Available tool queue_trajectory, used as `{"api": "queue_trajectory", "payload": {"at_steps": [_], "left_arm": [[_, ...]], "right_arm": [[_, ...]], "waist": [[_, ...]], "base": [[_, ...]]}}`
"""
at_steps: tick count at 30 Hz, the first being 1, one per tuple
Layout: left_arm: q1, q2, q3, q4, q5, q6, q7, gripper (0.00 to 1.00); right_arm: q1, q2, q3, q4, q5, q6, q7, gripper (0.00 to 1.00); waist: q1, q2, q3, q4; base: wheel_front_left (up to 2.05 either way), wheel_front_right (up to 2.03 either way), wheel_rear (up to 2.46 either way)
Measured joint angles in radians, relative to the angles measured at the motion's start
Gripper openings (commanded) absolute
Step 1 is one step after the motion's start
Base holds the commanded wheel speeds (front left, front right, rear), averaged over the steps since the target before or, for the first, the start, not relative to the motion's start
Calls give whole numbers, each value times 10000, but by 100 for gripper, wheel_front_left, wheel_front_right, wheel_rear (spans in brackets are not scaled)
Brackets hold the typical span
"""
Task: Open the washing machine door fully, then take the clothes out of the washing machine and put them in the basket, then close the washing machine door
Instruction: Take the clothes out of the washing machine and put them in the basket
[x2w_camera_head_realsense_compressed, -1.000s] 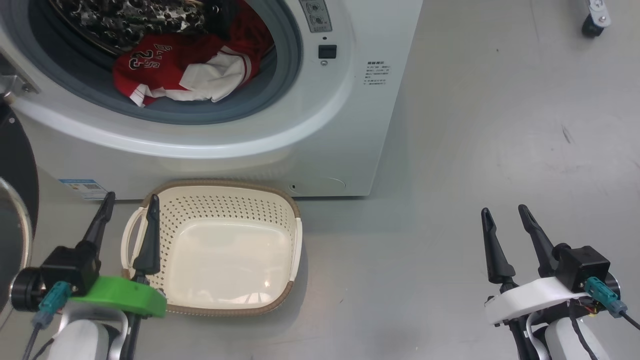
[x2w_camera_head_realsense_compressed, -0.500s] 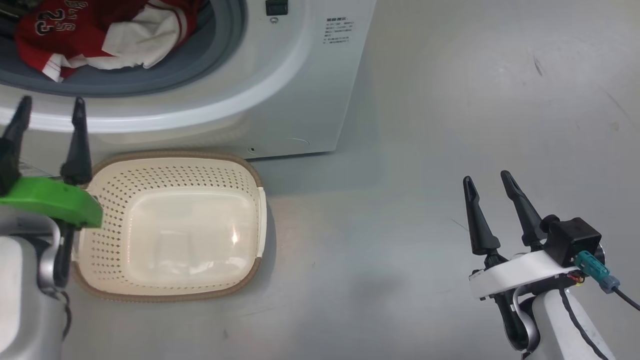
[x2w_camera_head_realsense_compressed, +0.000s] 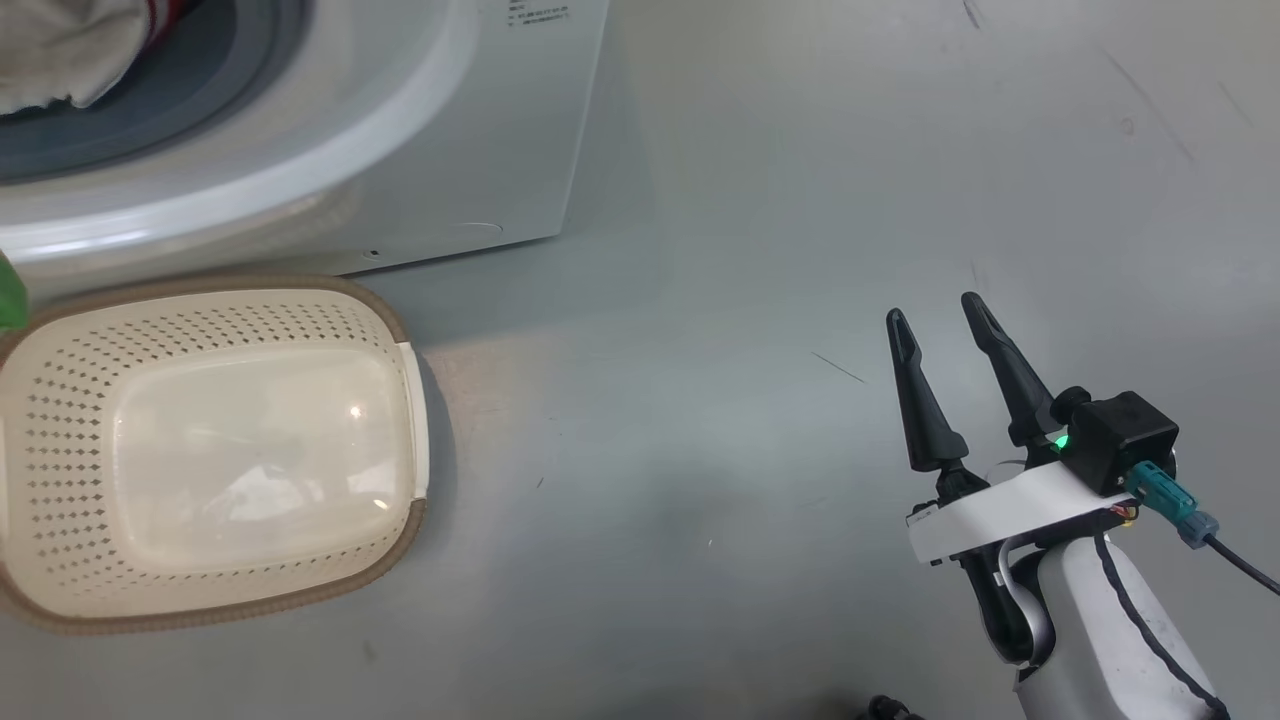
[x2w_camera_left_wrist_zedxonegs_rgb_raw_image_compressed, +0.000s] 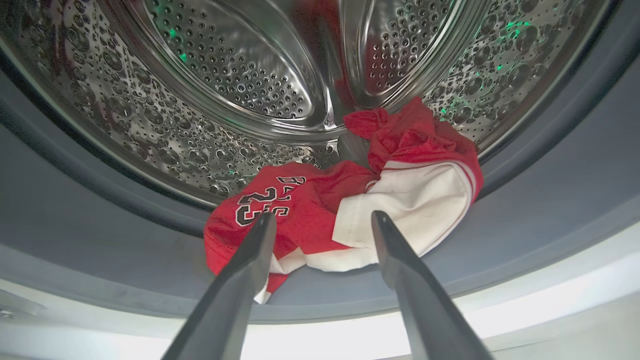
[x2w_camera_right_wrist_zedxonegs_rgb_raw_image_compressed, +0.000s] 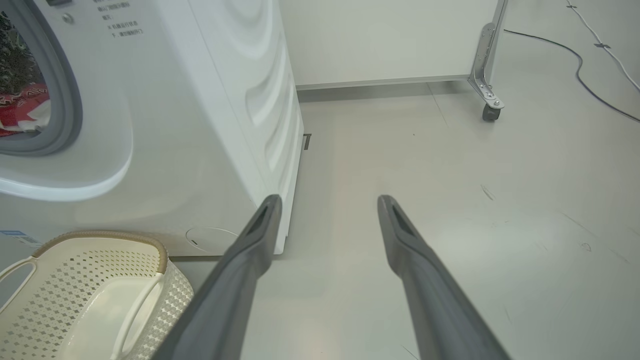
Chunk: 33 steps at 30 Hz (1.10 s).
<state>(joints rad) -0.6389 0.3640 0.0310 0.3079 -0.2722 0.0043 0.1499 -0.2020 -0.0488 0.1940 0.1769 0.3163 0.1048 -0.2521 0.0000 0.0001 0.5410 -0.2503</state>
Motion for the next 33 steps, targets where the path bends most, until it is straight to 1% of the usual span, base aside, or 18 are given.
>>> {"api": "queue_trajectory", "payload": {"at_steps": [2,5,10,16,17,23,28,33], "left_arm": [[-242,71,-52,196,77,10,232,100],[-602,190,21,516,140,224,497,100],[-1177,648,176,905,297,435,955,100],[-1714,840,320,1281,408,470,1369,100],[-1817,901,324,1348,422,527,1457,100],[-2530,1266,339,1538,535,535,1774,100],[-2903,1620,351,1804,719,558,1948,100],[-3134,1705,157,2063,861,566,2098,100]], "right_arm": [[-8,0,17,0,2,0,0,100],[-74,6,146,2,4,17,0,100],[-242,36,370,10,86,73,0,100],[-262,40,548,19,92,73,0,100],[-276,40,594,19,98,73,0,100],[-462,46,786,-84,545,73,0,100],[-612,48,934,-132,639,71,0,100],[-653,50,1018,-169,708,59,0,100]], "waist": [[0,0,160,-155],[0,0,374,-367],[0,0,659,-671],[0,0,926,-874],[0,0,980,-906],[0,0,1312,-1057],[0,0,1572,-1170],[1,0,1778,-1282]], "base": [[0,0,0],[0,0,0],[0,0,0],[0,0,0],[0,0,0],[0,0,0],[0,0,0],[0,0,0]]}}
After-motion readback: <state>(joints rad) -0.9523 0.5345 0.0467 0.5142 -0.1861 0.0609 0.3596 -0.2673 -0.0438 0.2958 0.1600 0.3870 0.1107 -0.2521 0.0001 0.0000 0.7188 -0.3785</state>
